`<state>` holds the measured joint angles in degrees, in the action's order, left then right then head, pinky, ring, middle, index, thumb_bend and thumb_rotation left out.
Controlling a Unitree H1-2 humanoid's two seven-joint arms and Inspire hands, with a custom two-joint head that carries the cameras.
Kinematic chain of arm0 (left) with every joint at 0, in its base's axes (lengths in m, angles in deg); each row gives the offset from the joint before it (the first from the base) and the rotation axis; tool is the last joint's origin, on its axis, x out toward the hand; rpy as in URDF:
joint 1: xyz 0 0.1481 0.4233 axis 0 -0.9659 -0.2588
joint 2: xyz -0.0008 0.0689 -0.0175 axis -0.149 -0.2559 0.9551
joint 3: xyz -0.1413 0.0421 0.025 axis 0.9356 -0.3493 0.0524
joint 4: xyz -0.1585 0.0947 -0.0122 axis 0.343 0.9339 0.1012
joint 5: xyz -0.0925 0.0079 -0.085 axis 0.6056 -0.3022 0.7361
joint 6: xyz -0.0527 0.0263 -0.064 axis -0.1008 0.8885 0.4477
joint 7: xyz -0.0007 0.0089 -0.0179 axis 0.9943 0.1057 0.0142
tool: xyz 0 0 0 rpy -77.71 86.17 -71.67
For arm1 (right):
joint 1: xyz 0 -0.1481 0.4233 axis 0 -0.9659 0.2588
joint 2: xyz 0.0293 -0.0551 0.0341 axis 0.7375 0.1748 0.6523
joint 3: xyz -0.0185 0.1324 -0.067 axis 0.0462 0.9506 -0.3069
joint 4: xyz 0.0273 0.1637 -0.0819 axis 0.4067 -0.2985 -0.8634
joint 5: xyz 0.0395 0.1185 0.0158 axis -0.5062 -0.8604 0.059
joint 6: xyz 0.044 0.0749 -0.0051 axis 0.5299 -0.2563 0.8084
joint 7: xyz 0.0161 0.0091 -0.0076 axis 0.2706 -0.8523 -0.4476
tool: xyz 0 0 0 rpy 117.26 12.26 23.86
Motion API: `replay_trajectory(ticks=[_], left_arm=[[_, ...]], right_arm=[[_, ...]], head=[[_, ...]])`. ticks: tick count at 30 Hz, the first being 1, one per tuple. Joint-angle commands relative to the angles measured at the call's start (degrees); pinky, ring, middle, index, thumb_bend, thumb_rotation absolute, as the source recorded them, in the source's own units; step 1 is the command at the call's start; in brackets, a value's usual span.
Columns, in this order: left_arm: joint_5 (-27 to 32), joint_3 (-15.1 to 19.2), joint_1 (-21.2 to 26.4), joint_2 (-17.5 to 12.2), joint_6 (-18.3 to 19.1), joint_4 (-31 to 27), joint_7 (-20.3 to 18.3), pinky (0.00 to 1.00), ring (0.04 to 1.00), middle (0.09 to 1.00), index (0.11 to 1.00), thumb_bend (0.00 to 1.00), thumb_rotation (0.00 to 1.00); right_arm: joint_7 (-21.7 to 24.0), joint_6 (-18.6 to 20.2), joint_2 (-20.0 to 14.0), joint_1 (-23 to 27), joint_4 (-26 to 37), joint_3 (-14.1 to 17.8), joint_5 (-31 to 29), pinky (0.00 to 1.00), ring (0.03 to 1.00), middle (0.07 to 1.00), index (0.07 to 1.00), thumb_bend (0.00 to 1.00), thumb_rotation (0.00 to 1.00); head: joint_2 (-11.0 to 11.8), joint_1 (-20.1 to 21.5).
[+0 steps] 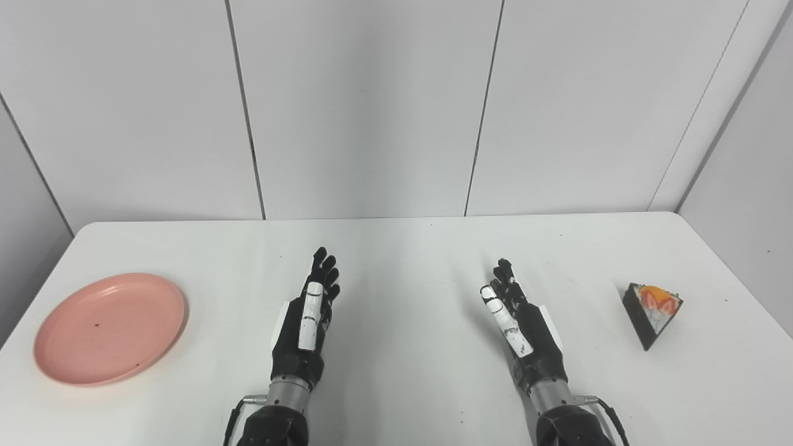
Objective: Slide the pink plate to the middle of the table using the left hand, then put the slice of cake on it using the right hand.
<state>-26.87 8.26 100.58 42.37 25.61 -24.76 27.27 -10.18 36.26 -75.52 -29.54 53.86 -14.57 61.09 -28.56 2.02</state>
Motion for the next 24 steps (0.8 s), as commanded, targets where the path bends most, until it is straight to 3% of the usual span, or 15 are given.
replay_trajectory(ticks=[1,24], left_arm=[[-0.3,0.4,-2.7,-1.0,-0.8,2.2,-0.4,1.00,1.000,1.000,1.000,0.63,1.00],[0.3,0.7,-2.6,-0.7,-1.5,2.8,-0.6,1.00,1.000,1.000,1.000,0.63,1.00]], right_arm=[[0.0,-2.7,-0.1,1.8,1.0,0.2,0.1,1.00,1.000,1.000,1.000,0.53,0.72],[0.2,-2.0,-0.1,1.8,1.4,0.2,-0.1,1.00,1.000,1.000,1.000,0.53,0.71]], head=[[-0.1,0.0],[-0.1,0.0]])
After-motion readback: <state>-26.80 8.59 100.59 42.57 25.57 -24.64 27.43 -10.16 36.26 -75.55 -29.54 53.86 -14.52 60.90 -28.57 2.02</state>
